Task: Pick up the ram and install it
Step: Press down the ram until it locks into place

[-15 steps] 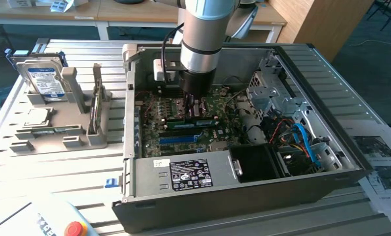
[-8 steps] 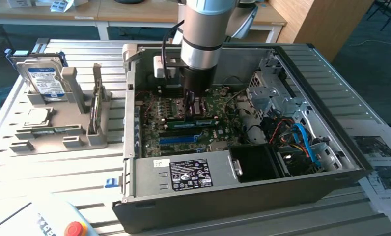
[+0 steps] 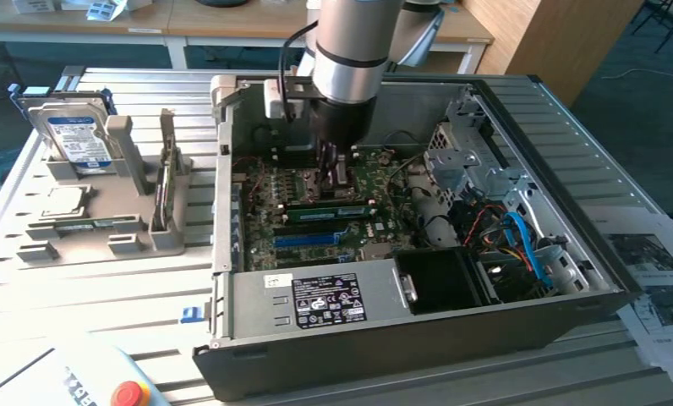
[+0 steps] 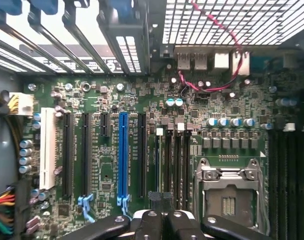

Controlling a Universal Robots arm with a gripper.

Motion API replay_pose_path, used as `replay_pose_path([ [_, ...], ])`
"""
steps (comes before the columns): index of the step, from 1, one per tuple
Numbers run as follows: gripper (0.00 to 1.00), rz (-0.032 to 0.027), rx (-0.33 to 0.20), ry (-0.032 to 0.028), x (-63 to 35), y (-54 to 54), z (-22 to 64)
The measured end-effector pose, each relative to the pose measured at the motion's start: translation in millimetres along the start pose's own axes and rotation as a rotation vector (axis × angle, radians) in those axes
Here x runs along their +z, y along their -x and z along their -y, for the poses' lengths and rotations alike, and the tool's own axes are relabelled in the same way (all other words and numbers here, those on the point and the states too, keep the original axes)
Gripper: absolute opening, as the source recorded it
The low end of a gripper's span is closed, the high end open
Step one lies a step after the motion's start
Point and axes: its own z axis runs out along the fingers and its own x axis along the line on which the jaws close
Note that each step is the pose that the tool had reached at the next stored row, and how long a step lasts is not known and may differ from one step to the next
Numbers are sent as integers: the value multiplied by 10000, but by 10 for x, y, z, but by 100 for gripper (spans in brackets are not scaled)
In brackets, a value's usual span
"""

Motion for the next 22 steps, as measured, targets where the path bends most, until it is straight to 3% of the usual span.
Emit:
replay_pose_path([
  [12,10,0,0,0,-344,-5,-10],
  [22,10,0,0,-5,-575,-9,-17],
])
